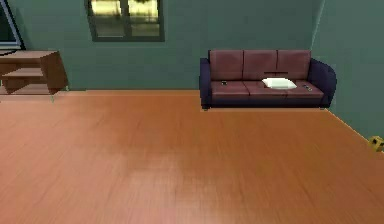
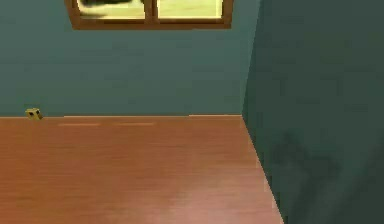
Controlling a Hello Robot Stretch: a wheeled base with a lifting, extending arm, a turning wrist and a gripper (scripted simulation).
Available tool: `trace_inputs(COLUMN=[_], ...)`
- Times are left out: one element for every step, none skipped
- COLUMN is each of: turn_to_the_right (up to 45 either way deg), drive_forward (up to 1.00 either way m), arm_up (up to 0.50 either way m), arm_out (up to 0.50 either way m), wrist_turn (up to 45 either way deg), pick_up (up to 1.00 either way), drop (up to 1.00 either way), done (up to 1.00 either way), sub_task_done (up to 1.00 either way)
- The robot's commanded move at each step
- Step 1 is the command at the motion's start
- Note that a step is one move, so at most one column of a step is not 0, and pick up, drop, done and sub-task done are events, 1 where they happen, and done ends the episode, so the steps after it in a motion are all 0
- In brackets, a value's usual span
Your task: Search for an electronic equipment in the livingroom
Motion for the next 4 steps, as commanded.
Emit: trace_inputs(turn_to_the_right=[0.0, -45.0, -6.0, 0.0], drive_forward=[0.35, 0.00, 0.00, 0.10], arm_up=[0.00, 0.00, 0.00, 0.00], arm_out=[0.00, 0.00, 0.00, 0.00], wrist_turn=[0.0, 0.0, 0.0, 0.0], pick_up=[0.00, 0.00, 0.00, 0.00], drop=[0.00, 0.00, 0.00, 0.00], done=[0.00, 0.00, 0.00, 0.00], sub_task_done=[0.00, 0.00, 0.00, 0.00])
